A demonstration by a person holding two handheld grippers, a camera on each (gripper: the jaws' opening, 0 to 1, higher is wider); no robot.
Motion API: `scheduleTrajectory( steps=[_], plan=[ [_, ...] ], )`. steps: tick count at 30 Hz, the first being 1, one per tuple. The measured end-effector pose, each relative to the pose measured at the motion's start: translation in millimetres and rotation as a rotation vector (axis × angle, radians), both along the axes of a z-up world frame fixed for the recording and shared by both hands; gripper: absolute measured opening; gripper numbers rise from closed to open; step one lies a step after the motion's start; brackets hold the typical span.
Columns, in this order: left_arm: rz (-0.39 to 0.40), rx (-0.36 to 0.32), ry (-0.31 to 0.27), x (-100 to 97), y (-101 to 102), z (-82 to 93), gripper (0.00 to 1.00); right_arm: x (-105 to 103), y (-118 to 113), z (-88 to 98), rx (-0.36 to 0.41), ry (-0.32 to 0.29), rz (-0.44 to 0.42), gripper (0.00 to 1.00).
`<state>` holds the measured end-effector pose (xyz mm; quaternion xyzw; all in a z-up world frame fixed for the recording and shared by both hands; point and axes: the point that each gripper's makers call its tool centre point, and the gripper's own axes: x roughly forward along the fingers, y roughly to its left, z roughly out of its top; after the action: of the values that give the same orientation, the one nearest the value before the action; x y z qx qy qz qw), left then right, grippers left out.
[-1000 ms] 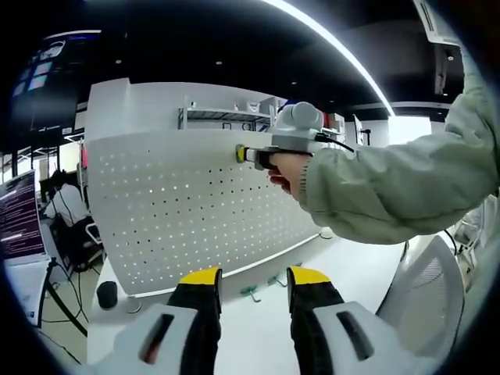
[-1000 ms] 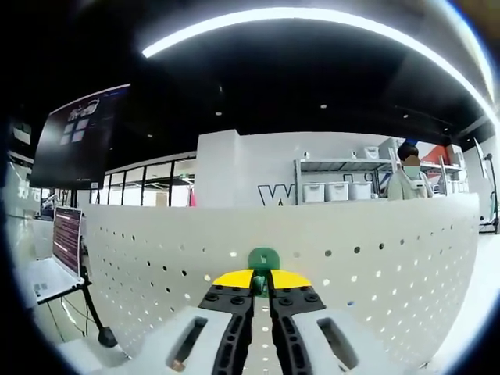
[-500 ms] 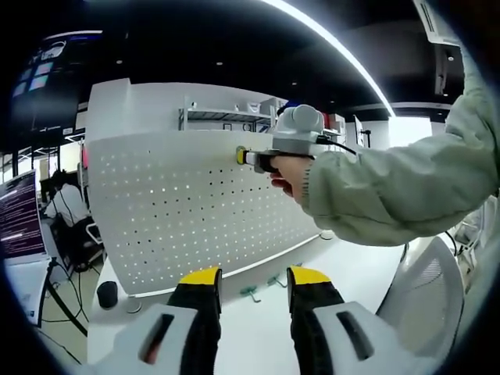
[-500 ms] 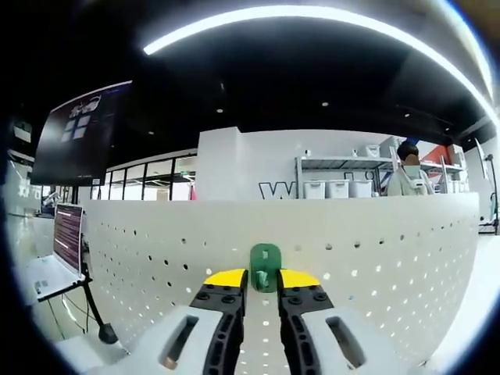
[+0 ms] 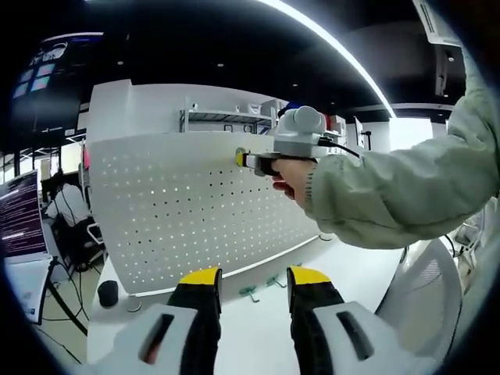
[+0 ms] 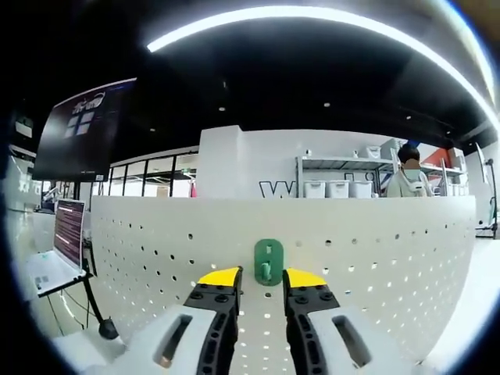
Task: Insert the hook assembly into the mounting plate slot until the hook locks in place.
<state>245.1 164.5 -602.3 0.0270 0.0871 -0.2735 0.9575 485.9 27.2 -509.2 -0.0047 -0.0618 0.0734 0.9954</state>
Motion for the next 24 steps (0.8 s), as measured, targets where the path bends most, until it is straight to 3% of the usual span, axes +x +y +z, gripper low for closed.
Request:
scheduleTrajectory(
  steps=[13,24],
  plan=[
    [-0.003,0.003,-0.004,-9.2,-2,2.5,0.35,-14,-9,-2.0,0.023,0.019,-0.012,0.32],
    [-0.003,0.004,-0.015,-20.2,-4,7.0,0.35,-32,-15,-18.3,-0.003,0.053,-0.003,0.37]
  ],
)
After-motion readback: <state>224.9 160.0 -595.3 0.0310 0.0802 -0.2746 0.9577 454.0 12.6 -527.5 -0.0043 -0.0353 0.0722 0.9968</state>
